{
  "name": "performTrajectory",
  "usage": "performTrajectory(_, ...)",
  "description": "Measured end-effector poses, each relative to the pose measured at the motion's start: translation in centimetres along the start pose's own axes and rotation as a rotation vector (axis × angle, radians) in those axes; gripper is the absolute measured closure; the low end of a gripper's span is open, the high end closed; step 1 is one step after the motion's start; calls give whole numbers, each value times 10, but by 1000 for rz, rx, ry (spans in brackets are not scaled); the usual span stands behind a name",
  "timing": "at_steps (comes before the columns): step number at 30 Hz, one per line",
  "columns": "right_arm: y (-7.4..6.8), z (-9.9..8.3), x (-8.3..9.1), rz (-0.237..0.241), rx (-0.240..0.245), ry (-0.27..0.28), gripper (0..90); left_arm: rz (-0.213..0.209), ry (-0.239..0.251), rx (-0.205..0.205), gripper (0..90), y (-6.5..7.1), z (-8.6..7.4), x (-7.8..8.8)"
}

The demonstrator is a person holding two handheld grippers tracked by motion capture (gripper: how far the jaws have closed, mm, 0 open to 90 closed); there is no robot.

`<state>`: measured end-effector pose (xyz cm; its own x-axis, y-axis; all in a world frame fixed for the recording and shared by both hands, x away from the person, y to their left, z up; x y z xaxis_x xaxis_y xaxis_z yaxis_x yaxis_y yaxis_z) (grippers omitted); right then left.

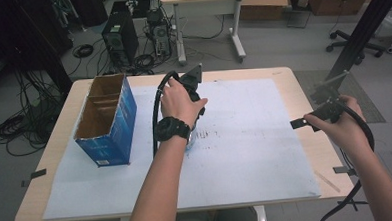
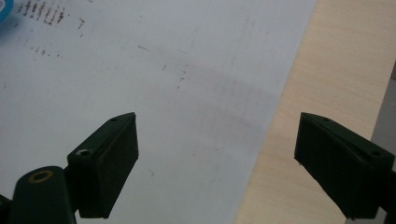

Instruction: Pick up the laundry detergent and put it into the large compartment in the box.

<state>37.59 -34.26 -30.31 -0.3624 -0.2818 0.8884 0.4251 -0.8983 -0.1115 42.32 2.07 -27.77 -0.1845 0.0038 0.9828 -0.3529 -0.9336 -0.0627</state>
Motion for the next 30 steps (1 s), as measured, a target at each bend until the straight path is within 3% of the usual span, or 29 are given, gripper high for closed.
performTrajectory(18,-2,6,4,15,-3,-25,137,-15,12,-59,387,-9,1,43)
performTrajectory(24,-6,9,10,14,0,-28,139,5,15,-91,387,-12,-1,57)
performTrajectory(30,-8,11,11,17,2,-37,142,-2,16,-104,387,-15,0,68)
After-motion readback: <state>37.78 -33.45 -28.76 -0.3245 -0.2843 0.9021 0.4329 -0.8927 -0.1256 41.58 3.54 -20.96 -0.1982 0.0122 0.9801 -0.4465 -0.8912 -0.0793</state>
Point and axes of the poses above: each handheld gripper's, and its own axes: x roughly backward along the jaws, z roughly out of its top, y roughly to its right, the point moved 1 cm from there along -x, roughly forward along the jaws, and after that the axes turned 1 degree about z, right-handed, at the moved point
